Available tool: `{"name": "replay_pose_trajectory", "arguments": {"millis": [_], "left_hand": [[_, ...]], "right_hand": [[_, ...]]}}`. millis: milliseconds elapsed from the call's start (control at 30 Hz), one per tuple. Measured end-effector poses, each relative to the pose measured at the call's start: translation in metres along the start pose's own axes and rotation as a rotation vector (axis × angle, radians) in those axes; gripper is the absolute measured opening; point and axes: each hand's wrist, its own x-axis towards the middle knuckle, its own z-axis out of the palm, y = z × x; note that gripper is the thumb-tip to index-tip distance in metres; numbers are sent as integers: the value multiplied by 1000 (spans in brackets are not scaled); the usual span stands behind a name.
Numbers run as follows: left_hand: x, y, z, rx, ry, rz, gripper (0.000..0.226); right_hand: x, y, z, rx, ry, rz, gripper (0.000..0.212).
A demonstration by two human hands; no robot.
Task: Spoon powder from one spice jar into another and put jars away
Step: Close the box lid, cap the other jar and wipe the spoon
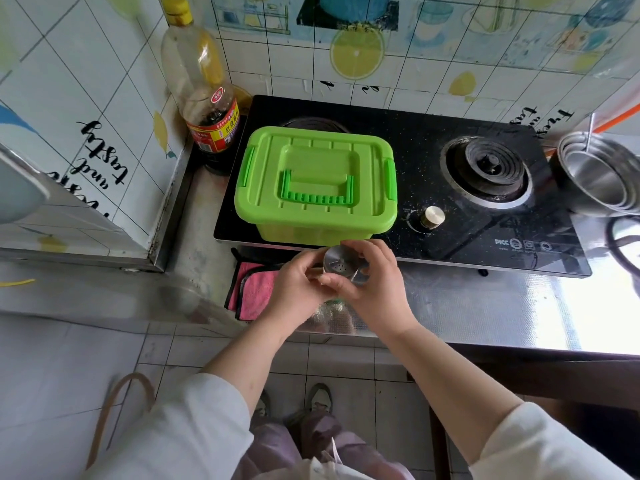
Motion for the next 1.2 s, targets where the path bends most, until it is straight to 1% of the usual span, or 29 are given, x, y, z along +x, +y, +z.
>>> {"name": "replay_pose_trajectory", "arguments": {"millis": [67, 100, 167, 233, 333, 400, 467, 567, 667, 800, 1000, 1067, 1200], "left_hand": [[1, 3, -7, -48, -128, -21, 48], [2, 5, -10, -59, -189, -29, 49], [3, 8, -16, -79, -280, -63, 52], [4, 9, -19, -75, -313, -82, 52], [3, 8, -20, -75, -316, -85, 54], [2, 7, -19, -67, -283, -71, 56], [-1, 7, -14, -56, -227, -38, 54], [-4, 4, -6, -65, -134, -19, 51], [-7, 2, -1, -67, -84, -13, 50], [-13, 2, 5, -85, -25, -13, 43], [-14, -6, 8, -39, 38, 32, 47], [-14, -8, 8, -24, 38, 51, 48], [-15, -10, 12, -9, 56, 37, 40]], "right_hand": [[1, 4, -8, 105, -171, -43, 87], [1, 6, -12, 132, -237, -62, 85], [3, 6, -21, 155, -306, -84, 72], [7, 6, -28, 149, -356, -108, 66], [10, 6, -32, 120, -391, -153, 64], [9, 6, -30, 112, -347, -156, 58], [5, 5, -26, 131, -265, -115, 54], [0, 3, -21, 136, -158, -69, 53], [-3, 2, -18, 126, -98, -44, 50], [-8, 1, -14, 101, -45, -33, 53], [-12, 2, -9, 64, -21, -8, 64], [-13, 2, -7, 64, -14, 4, 64], [-16, 1, 0, 65, 43, 51, 58]]}}
